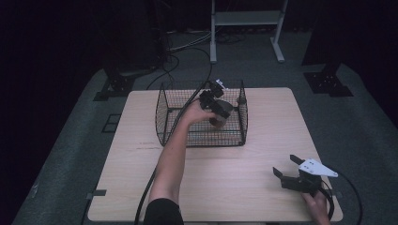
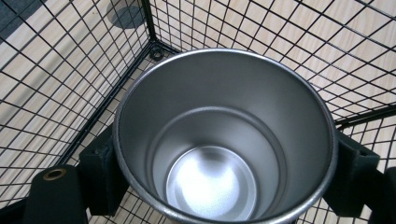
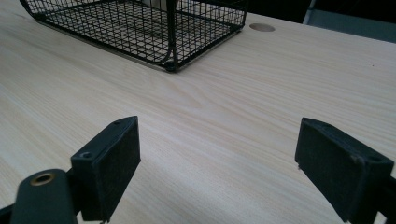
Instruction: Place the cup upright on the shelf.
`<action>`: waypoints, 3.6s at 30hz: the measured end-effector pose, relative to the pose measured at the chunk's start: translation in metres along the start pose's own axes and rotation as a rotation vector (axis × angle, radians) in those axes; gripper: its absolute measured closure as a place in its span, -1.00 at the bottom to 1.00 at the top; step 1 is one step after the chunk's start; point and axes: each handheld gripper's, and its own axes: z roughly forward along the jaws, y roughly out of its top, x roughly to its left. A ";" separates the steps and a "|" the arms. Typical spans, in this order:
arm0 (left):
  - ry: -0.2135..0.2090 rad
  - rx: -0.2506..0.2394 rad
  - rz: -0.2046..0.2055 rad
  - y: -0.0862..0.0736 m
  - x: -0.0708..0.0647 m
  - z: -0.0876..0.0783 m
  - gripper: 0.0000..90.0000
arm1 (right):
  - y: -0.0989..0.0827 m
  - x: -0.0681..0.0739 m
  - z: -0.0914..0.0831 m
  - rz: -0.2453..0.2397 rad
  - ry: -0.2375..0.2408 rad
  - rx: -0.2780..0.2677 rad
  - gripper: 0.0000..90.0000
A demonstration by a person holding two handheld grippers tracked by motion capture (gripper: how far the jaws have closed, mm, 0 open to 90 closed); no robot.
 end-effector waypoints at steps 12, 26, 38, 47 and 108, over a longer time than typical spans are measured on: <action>-0.008 0.044 0.003 -0.006 0.003 0.014 -0.62 | 0.000 0.000 0.000 -0.001 0.000 -0.005 -0.70; 0.000 0.065 -0.019 -0.017 0.006 0.018 -0.62 | 0.000 0.000 0.000 0.001 0.000 -0.004 -0.70; 0.017 0.103 -0.001 -0.023 0.003 0.016 -0.62 | 0.000 0.000 0.000 0.001 0.001 -0.003 -0.70; 0.018 0.090 -0.021 -0.027 0.003 0.015 -0.67 | 0.000 0.001 0.000 -0.002 0.003 -0.002 -0.70; 0.081 -0.144 0.117 -0.028 -0.049 -0.074 -0.93 | 0.000 0.002 0.001 -0.004 -0.016 0.008 -0.70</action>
